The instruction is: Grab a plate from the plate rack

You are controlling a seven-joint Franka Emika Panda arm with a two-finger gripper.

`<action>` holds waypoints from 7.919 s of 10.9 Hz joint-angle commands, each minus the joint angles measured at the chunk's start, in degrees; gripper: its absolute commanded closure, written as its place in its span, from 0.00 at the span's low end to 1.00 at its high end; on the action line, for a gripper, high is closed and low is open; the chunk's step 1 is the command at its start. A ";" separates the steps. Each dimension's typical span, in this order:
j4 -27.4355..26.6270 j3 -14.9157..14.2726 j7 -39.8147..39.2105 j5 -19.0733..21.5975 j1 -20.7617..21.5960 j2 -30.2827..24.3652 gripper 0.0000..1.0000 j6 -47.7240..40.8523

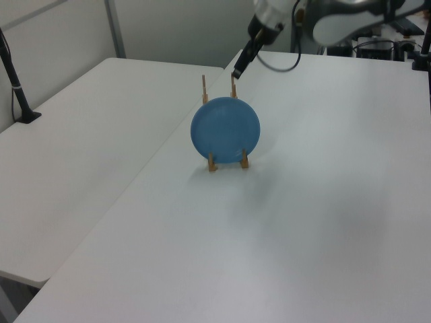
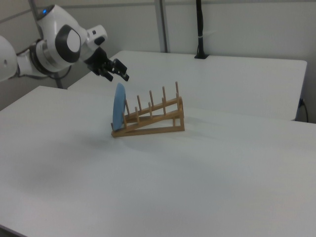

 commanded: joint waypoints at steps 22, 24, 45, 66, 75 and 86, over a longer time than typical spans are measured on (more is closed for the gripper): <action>-0.56 1.93 9.59 -16.54 1.65 6.79 1.00 2.05; -0.48 2.02 9.59 -16.36 1.56 6.09 1.00 2.05; -0.65 1.85 -32.68 21.12 -11.86 -10.95 1.00 -28.92; -20.61 -0.27 -62.30 34.70 -30.25 -0.58 0.50 -9.02; 4.27 -0.62 -27.72 34.53 -21.93 -14.90 0.00 -47.95; 0.14 -7.91 -27.06 23.36 -5.03 -16.59 0.00 -38.03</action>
